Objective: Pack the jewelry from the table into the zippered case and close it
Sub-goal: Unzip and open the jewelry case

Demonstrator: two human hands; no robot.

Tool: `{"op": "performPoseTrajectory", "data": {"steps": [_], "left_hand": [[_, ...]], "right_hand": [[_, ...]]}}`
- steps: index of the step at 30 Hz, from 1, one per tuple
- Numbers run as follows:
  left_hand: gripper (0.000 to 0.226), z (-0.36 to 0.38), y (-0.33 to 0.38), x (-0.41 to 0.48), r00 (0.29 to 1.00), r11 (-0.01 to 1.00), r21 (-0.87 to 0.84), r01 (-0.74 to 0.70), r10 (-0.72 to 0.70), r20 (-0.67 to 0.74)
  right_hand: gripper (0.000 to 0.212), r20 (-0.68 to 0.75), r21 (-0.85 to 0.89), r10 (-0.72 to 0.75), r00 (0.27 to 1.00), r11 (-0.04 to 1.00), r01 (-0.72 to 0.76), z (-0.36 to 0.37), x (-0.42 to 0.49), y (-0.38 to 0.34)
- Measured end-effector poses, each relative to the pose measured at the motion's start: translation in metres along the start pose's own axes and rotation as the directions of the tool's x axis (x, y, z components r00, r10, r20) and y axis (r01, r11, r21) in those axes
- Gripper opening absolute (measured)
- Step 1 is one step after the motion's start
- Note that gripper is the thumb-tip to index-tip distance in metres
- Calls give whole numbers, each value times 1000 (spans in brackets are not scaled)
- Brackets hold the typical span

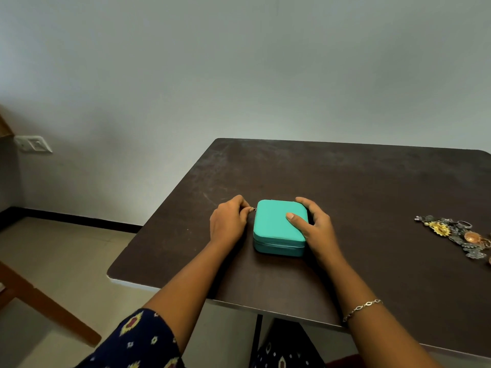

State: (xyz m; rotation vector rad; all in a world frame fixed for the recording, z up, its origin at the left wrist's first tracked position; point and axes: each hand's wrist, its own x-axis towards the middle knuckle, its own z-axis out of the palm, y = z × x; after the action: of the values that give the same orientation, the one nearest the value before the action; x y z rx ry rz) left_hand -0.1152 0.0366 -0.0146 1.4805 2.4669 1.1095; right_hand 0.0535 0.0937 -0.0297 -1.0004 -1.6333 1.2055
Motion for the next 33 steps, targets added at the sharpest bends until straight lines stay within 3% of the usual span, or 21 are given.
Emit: {"op": "performPoseTrajectory", "data": {"steps": [9, 15, 17, 18, 20, 22, 25, 28, 30, 33], "left_hand": [[8, 14, 8, 24, 992, 993, -117, -27, 41, 122], [20, 13, 4, 13, 993, 899, -437, 41, 11, 116], [41, 7, 3, -2, 984, 809, -578, 106, -2, 177], [62, 3, 2, -11, 971, 780, -611, 132, 24, 240], [111, -4, -3, -25, 921, 789, -600, 132, 125, 368], [133, -11, -5, -34, 859, 849, -521, 84, 203, 469], [130, -13, -6, -38, 829, 906, -419, 50, 197, 524], [119, -11, -7, -39, 840, 911, -411, 18, 209, 501], [107, -10, -5, -40, 857, 915, -403, -23, 226, 464], [99, -8, -5, -40, 872, 921, -386, -48, 228, 434]], "right_hand": [[54, 11, 1, -6, 1000, 1000, 6, 2, 0, 0], [59, 9, 7, -3, 1000, 1000, 3, 1, 0, 1], [60, 22, 18, 13, 1000, 1000, -14, 1, 0, 1], [58, 31, 20, 23, 999, 1000, -24, 0, 0, 0], [53, 60, 52, 48, 997, 997, -51, -2, -1, -2], [57, 124, 129, 74, 990, 988, -90, -6, -4, -8], [80, 286, 87, 74, 955, 991, -102, -19, -10, -18], [101, 445, -166, 52, 894, 986, 25, -29, -13, -25], [102, 490, -295, 37, 871, 947, 126, -31, -14, -26], [98, 464, -336, -3, 886, 925, 179, -30, -15, -23]]}}
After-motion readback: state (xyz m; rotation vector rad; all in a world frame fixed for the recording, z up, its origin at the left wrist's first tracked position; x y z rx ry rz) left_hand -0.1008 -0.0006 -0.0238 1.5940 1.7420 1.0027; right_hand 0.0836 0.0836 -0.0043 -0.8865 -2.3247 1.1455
